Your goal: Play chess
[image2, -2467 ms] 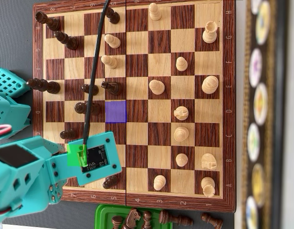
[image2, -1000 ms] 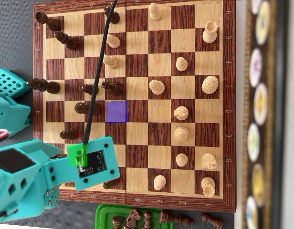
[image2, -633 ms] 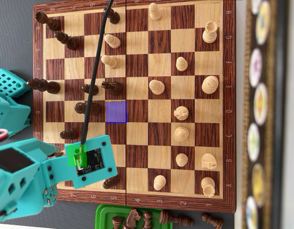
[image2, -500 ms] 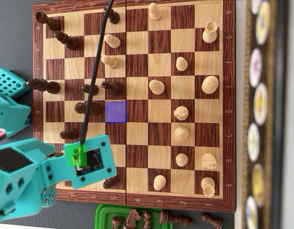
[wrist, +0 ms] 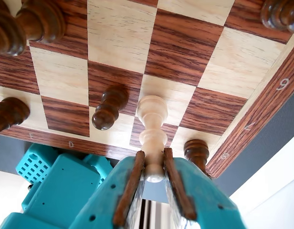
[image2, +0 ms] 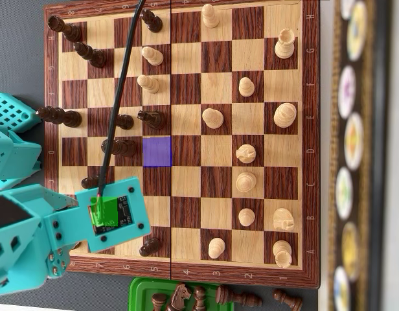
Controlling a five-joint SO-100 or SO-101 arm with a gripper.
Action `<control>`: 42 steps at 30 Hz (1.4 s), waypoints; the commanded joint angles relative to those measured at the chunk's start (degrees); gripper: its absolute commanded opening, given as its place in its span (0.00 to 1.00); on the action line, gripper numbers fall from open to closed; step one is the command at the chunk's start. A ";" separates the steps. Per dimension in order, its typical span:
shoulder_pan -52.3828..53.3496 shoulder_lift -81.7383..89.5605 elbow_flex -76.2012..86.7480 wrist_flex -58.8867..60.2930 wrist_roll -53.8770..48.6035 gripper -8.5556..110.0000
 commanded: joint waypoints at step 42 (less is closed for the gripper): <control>0.00 2.02 3.60 -3.43 -4.83 0.18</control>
